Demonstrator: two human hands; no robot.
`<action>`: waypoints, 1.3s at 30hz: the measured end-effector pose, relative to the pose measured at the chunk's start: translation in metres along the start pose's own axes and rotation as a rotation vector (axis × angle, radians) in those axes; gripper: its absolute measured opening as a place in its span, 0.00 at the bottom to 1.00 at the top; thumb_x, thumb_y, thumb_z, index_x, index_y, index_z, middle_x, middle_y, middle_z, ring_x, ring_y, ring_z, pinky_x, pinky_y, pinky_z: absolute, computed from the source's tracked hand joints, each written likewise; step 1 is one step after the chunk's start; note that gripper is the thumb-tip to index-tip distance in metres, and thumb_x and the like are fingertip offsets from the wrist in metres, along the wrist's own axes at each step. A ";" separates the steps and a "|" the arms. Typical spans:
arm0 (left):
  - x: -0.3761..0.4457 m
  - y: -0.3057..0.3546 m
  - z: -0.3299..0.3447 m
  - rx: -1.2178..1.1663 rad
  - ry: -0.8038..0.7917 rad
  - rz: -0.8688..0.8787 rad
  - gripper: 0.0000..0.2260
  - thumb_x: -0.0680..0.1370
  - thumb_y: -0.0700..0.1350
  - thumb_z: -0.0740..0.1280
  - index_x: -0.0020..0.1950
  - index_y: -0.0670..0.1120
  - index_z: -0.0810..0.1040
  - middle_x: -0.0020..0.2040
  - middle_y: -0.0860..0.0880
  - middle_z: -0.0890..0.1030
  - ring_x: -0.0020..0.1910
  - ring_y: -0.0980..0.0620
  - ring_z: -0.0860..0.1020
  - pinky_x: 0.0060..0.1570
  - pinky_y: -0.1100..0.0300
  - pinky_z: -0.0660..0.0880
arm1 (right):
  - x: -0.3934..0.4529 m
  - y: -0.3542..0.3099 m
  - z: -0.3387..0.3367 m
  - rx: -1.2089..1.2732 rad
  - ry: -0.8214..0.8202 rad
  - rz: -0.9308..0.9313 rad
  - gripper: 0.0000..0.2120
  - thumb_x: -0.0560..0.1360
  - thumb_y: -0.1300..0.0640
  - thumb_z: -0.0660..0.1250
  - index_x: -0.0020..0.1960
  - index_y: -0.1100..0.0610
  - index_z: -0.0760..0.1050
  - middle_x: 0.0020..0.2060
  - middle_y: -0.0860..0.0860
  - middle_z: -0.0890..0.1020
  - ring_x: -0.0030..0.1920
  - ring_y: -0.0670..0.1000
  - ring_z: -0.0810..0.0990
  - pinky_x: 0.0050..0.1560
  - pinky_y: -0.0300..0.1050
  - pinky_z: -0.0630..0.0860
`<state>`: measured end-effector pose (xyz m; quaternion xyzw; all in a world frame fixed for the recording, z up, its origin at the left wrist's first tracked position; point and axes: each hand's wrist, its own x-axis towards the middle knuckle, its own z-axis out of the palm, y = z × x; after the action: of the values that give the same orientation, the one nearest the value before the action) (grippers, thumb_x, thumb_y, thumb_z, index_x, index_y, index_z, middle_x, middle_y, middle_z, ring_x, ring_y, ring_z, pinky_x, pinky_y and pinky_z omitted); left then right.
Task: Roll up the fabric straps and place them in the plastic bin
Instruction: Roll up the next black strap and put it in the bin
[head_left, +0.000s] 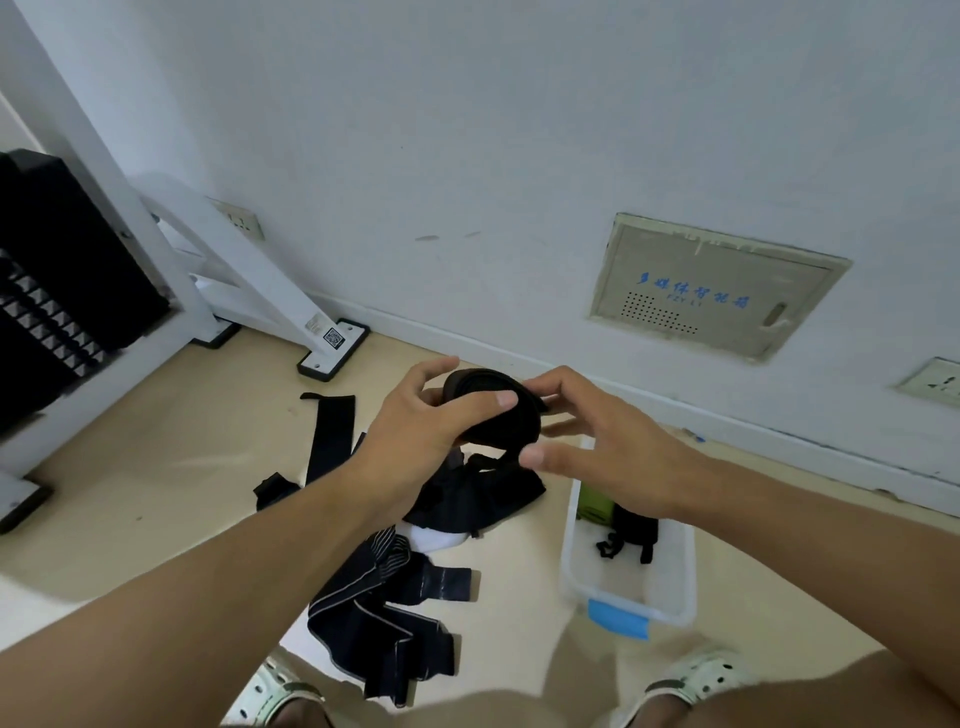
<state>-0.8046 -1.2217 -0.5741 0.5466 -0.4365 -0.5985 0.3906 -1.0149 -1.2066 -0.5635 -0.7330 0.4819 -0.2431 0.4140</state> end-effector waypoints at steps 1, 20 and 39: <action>0.000 0.001 0.000 -0.001 -0.003 -0.003 0.40 0.57 0.58 0.82 0.68 0.57 0.75 0.57 0.49 0.85 0.53 0.46 0.87 0.62 0.39 0.79 | -0.001 -0.001 0.001 -0.004 0.013 -0.003 0.21 0.74 0.40 0.73 0.63 0.41 0.71 0.61 0.38 0.80 0.65 0.40 0.76 0.67 0.47 0.73; 0.002 0.002 -0.021 0.166 -0.178 -0.103 0.39 0.55 0.50 0.83 0.65 0.54 0.76 0.59 0.39 0.82 0.54 0.42 0.86 0.64 0.47 0.80 | 0.006 0.018 -0.021 -0.328 0.345 -0.039 0.03 0.77 0.51 0.71 0.45 0.46 0.80 0.39 0.39 0.84 0.37 0.46 0.81 0.37 0.44 0.75; 0.005 -0.004 0.021 -0.219 0.303 -0.042 0.24 0.68 0.52 0.79 0.59 0.51 0.75 0.51 0.40 0.86 0.45 0.42 0.85 0.42 0.46 0.82 | 0.005 -0.024 0.038 -0.111 0.242 0.133 0.22 0.68 0.44 0.79 0.50 0.49 0.68 0.46 0.39 0.82 0.48 0.39 0.82 0.47 0.42 0.80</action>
<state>-0.8265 -1.2232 -0.5790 0.5938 -0.2935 -0.5613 0.4962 -0.9718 -1.1920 -0.5643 -0.6864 0.5885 -0.2749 0.3269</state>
